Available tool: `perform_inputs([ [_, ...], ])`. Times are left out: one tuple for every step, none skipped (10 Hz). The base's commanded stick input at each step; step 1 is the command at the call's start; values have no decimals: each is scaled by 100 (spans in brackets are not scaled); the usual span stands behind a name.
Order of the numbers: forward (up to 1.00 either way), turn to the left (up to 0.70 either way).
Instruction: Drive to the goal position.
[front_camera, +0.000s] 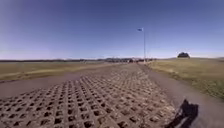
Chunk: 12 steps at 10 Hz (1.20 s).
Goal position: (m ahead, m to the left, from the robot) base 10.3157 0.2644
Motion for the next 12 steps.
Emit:
perform_inputs([
  [70, -35],
  [70, -35],
  [70, -35],
  [70, -35],
  [70, -35],
  [70, -35],
  [70, -35],
  [70, -35],
  [70, -35],
  [70, -35],
  [70, -35],
  [70, -35],
])
